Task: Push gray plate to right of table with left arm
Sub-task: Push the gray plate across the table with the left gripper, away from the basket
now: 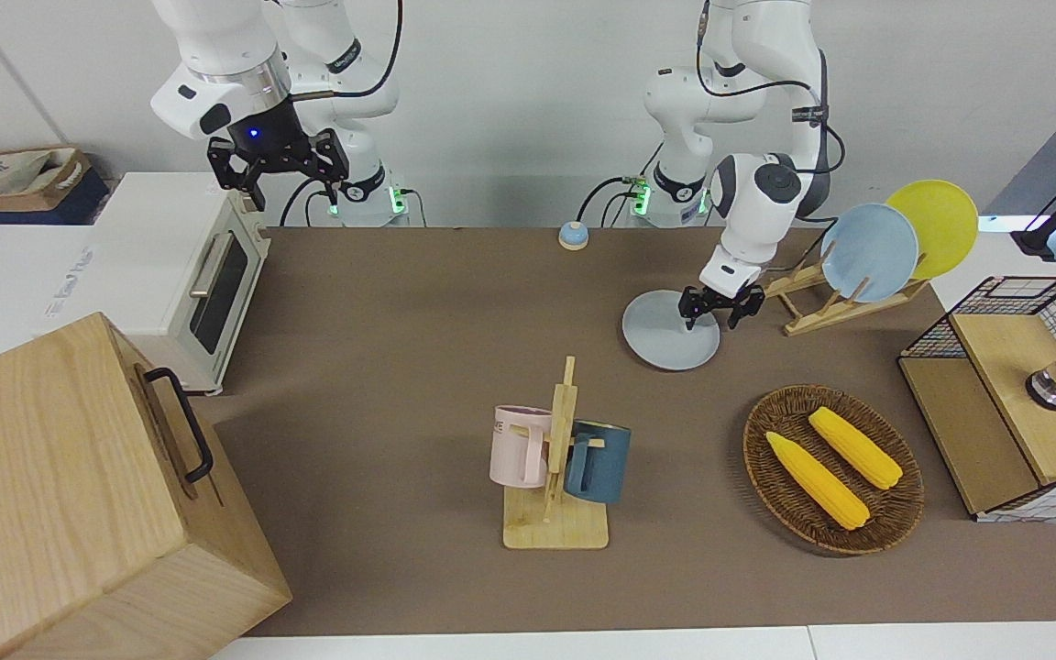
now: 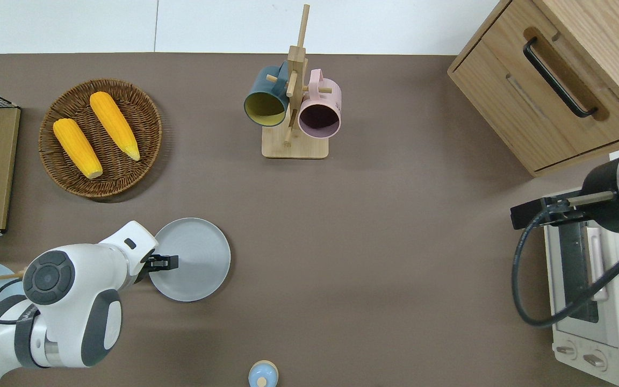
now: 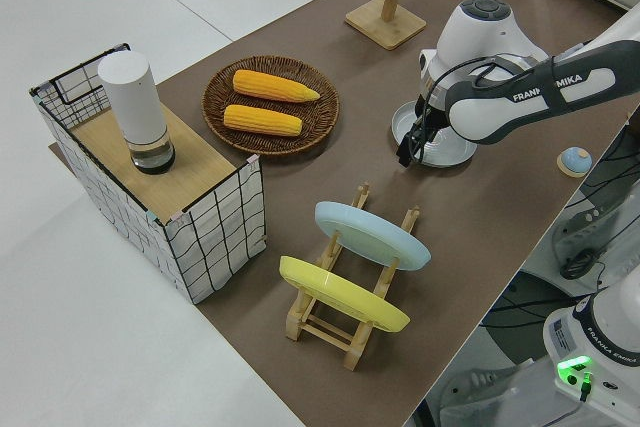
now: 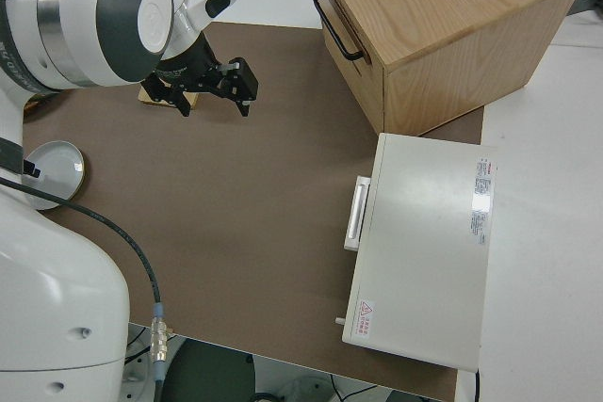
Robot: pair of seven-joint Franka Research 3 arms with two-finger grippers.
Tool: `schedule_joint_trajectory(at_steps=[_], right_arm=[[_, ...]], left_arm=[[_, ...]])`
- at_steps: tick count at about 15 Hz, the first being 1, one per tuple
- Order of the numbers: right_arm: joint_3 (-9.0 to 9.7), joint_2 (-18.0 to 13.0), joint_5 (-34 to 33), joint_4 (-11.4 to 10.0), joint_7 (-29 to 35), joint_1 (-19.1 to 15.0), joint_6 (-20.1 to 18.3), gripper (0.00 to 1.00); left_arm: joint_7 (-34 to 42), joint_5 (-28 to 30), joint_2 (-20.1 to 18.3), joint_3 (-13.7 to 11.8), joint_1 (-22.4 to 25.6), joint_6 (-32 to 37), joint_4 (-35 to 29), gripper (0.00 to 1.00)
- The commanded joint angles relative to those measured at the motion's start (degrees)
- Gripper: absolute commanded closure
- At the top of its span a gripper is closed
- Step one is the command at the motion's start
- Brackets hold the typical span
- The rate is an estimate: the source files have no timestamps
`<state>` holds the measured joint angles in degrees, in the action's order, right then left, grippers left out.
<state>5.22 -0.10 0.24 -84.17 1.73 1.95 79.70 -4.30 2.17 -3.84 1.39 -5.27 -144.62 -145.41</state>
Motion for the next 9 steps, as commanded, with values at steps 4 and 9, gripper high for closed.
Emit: schedule_joint_trajectory(at_steps=[4, 9], right_arm=[[0.23, -0.43, 0.46, -0.03, -0.15, -0.63, -0.69, 0.017], [0.32, -0.43, 0.46, -0.03, -0.14, -0.63, -0.69, 0.017]], left_arm=[[-0.36, 0.38, -0.11, -0.42, 0.0, -1.28, -0.49, 0.94], [-0.53, 0.38, 0.32, -0.42, 0.0, -1.37, -0.4, 1.0]])
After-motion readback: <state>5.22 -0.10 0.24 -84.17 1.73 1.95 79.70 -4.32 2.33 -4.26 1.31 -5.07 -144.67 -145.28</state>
